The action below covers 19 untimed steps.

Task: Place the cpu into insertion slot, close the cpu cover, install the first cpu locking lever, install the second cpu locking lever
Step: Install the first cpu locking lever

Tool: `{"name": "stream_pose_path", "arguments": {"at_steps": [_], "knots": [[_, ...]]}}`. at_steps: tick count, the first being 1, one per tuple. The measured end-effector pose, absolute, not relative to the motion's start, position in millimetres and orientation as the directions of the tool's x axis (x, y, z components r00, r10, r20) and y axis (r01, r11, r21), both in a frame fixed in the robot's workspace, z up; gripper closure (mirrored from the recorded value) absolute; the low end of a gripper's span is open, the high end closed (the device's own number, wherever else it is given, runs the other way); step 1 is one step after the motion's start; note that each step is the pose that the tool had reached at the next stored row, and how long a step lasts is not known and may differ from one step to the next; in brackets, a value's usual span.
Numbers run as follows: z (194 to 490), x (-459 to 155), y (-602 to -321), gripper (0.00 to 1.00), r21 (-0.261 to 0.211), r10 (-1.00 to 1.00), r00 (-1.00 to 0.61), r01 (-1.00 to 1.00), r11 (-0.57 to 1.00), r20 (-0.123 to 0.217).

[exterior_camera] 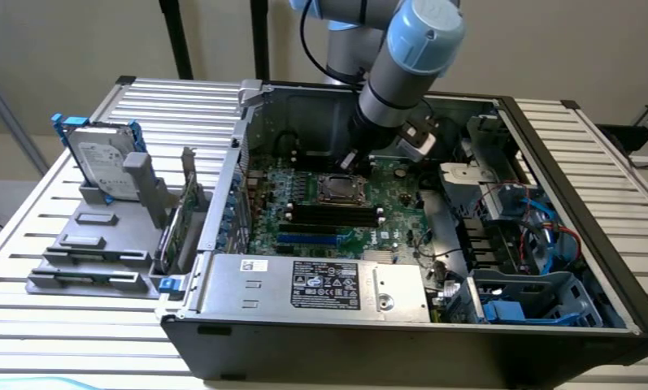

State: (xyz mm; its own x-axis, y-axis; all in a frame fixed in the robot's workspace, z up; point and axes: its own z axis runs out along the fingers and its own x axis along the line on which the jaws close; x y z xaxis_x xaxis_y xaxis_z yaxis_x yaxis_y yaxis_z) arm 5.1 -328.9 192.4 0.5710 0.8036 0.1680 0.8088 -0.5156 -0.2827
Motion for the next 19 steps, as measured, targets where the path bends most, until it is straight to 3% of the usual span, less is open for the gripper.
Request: {"name": "stream_pose_path", "arguments": {"at_steps": [19], "knots": [[192.1, 5.9, -339.0, 0.89, -0.303, 0.796, 0.571, 0.809, -0.504, 0.199]]}}
